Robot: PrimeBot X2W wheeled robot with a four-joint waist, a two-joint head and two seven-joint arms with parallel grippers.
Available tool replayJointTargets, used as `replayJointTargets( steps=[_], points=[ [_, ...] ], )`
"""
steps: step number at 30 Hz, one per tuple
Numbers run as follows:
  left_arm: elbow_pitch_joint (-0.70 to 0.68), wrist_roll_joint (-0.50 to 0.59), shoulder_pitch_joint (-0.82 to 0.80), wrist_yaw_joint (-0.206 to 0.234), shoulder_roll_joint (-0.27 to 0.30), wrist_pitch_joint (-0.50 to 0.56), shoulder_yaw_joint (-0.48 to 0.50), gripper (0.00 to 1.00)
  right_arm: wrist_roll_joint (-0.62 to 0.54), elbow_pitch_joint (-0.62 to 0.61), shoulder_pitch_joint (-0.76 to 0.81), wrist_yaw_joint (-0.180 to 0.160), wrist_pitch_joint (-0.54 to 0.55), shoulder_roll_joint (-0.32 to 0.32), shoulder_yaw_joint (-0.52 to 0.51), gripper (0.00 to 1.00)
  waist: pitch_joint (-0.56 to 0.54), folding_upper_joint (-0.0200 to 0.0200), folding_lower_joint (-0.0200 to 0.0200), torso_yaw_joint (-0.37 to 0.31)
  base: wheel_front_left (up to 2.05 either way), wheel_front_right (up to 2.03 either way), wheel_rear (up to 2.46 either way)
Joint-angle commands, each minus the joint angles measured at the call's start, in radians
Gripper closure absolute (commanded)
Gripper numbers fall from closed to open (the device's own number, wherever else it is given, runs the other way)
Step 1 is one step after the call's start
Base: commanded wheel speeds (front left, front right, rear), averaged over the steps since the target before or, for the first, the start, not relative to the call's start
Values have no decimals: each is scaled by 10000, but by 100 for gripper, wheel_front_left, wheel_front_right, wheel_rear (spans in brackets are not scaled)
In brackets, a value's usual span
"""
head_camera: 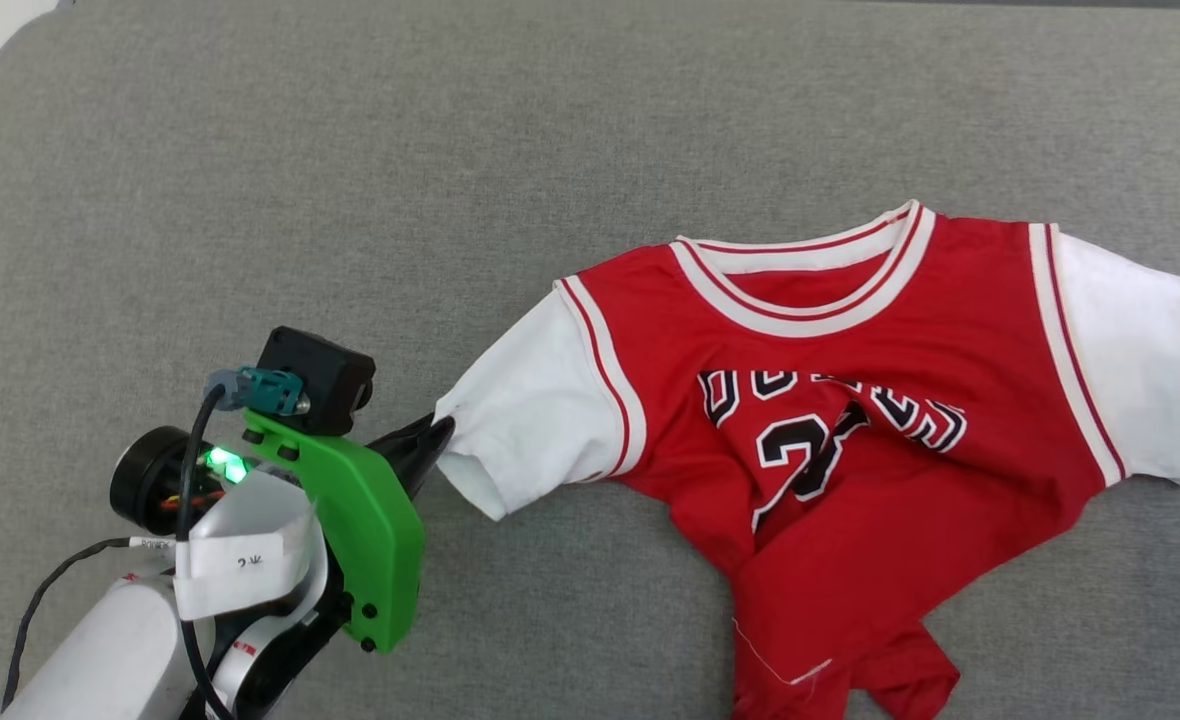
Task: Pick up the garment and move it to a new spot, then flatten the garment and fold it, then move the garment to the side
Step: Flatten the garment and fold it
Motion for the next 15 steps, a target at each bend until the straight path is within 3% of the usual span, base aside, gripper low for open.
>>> replayJointTargets(
  steps=[1,15],
  points=[
    [-63,131,35,15,-43,-67,-34,100,-56,268,-291,-9,102,-110,48,0,561,0,1,485,0,0,0],
    [-196,209,-308,-91,-381,-387,-251,100,-8,2824,-1218,-9,-312,-758,570,0,1294,0,1,993,0,0,0]
  ],
)
